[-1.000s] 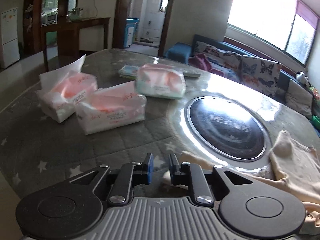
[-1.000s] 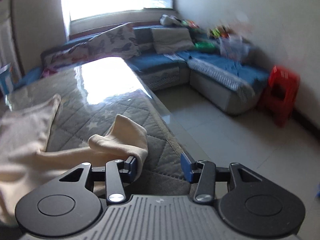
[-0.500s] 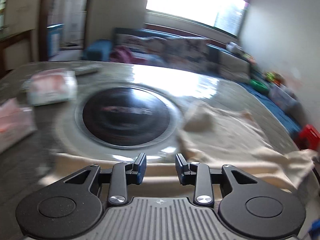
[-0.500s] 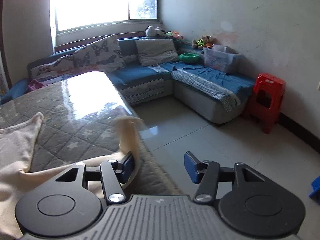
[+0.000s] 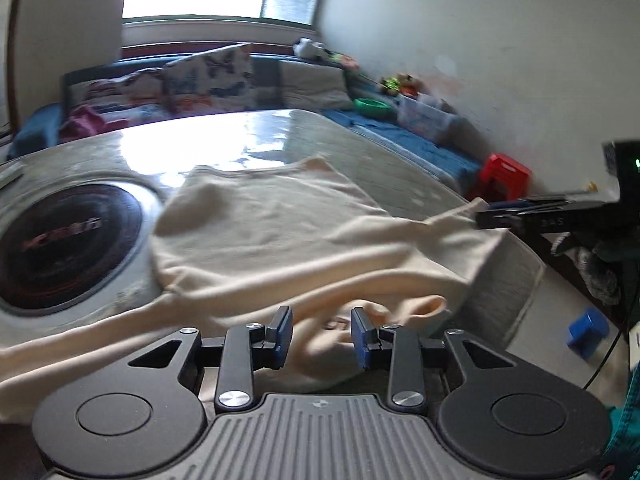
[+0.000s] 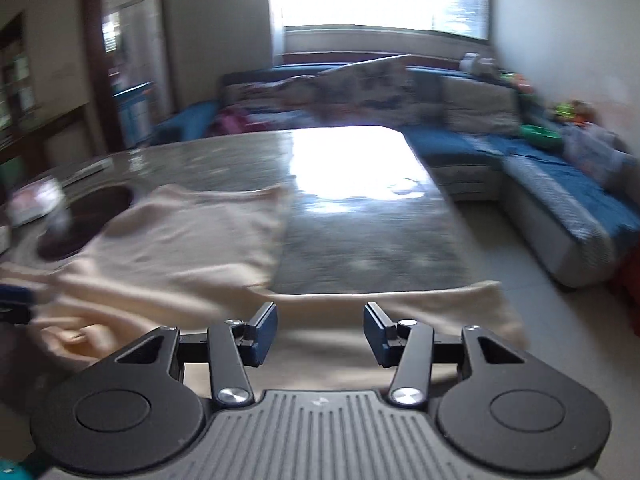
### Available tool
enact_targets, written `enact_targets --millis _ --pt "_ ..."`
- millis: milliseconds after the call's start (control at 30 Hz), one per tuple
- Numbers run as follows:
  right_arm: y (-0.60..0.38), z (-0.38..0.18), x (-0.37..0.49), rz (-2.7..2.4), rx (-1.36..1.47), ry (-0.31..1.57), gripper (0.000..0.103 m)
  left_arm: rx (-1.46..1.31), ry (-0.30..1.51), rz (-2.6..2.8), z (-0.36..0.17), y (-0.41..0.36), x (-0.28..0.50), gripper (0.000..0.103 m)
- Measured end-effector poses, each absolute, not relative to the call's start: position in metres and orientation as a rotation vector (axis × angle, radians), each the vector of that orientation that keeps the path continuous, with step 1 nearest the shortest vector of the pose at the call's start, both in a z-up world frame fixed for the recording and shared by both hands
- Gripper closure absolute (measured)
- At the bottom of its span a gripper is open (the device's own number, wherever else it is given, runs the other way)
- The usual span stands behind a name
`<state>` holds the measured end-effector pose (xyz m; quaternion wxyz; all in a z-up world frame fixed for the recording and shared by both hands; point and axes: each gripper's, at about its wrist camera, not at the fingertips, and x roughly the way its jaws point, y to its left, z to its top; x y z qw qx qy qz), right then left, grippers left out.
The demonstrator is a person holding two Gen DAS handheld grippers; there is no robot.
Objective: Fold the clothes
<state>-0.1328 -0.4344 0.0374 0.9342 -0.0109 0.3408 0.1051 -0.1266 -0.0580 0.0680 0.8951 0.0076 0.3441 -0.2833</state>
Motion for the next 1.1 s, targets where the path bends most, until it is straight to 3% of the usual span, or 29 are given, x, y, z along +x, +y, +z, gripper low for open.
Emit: enact_targets --millis 133,300,400,467,600,900,1000,1100 --pt "-0.382 0.034 -0.132 0.388 -0.078 0.724 0.064 0.045 0.716 -0.641 0.067 -0.072 -0.126 0.057" --pt "-0.338 0.028 -0.138 0.533 -0.162 0.758 0.071 0.08 0.77 -0.66 0.054 -0.084 -0.121 0.059" --pt "-0.32 0.022 -0.141 0.575 -0.209 0.777 0.071 0.073 0.802 -0.659 0.046 -0.084 -0.12 0.074" --pt "-0.314 0.016 -0.146 0.582 -0.256 0.79 0.072 0.062 0.807 -0.656 0.044 -0.081 -0.12 0.093" --pt "-0.313 0.011 -0.151 0.581 -0.292 0.8 0.075 0.04 0.788 -0.659 0.049 -0.073 -0.124 0.103" --pt "-0.317 0.011 -0.158 0.595 -0.312 0.831 0.084 0.083 0.739 -0.664 0.065 -0.07 -0.136 0.101" --pt "-0.314 0.01 -0.157 0.59 -0.314 0.825 0.082 0.089 0.735 -0.658 0.063 -0.077 -0.128 0.095" --pt "-0.312 0.007 -0.156 0.586 -0.316 0.837 0.082 0.11 0.737 -0.66 0.058 -0.086 -0.121 0.081"
